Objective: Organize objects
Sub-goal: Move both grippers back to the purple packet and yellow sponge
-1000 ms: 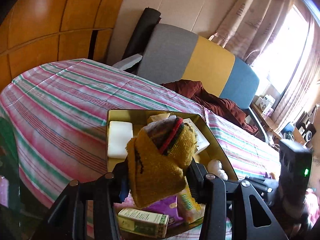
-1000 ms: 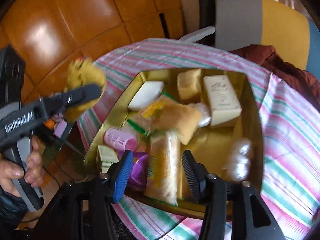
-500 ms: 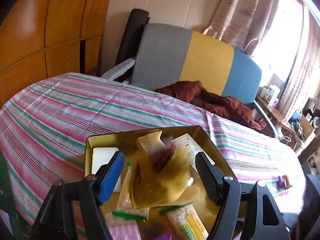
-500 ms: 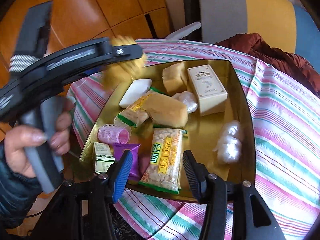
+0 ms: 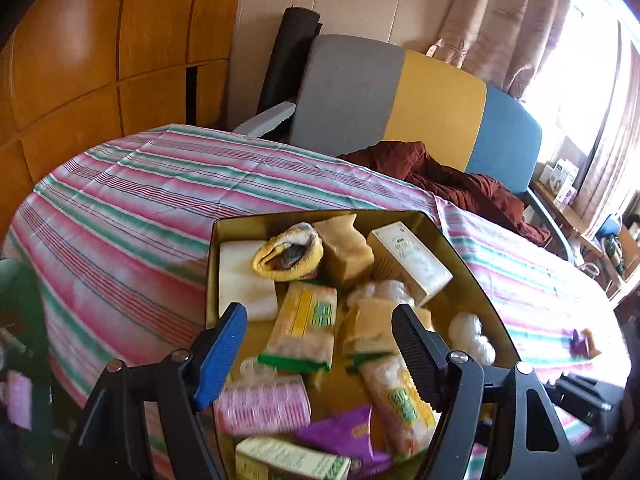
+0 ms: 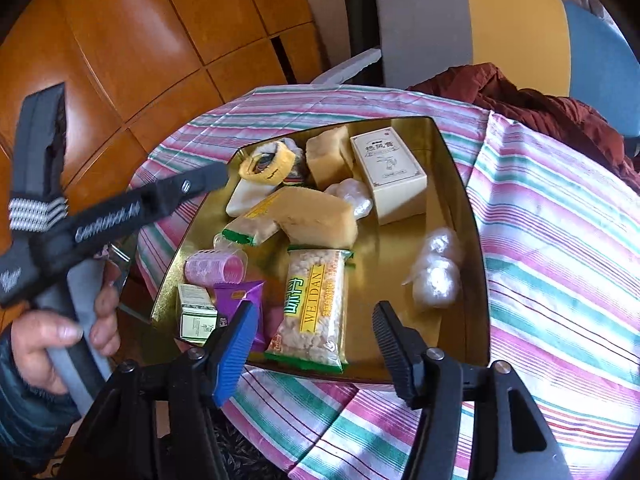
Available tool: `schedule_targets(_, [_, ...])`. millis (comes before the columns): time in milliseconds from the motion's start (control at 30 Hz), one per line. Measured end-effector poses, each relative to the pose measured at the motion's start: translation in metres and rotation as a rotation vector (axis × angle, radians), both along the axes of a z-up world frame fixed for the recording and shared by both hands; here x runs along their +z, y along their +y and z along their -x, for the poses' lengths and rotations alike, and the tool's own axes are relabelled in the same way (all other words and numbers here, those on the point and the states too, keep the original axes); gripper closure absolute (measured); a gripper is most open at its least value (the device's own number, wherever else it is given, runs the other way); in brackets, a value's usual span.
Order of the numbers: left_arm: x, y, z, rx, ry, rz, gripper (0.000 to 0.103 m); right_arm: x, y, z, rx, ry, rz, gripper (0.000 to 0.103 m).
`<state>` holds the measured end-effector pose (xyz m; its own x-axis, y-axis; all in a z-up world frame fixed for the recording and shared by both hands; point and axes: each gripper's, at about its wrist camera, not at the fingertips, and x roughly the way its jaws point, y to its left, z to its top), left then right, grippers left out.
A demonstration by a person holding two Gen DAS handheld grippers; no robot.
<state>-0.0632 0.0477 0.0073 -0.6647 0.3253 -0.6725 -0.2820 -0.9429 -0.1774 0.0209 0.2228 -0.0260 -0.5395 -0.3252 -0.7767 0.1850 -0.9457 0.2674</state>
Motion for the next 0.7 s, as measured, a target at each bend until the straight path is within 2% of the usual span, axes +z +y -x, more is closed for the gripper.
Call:
schedule_targets(333, [0.008, 0.011, -0.030, -0.022, 0.053, 0.054, 0.026, 0.003, 0.008, -0.010, -0.045, 0.016, -0.031, 0.040])
schedule_targets(533, [0.006, 0.016, -0.037, -0.038, 0.045, 0.060, 0.026, 0.005, 0.013, -0.013, -0.067, 0.022, -0.041, 0.038])
schedule_targets(600, [0.006, 0.017, -0.039, -0.038, 0.045, 0.064, 0.026, 0.006, 0.014, -0.013, -0.074, 0.025, -0.046, 0.029])
schedule_targets(700, [0.006, 0.019, -0.042, -0.045, 0.047, 0.068, 0.026, 0.006, 0.017, -0.014, -0.082, 0.029, -0.048, 0.029])
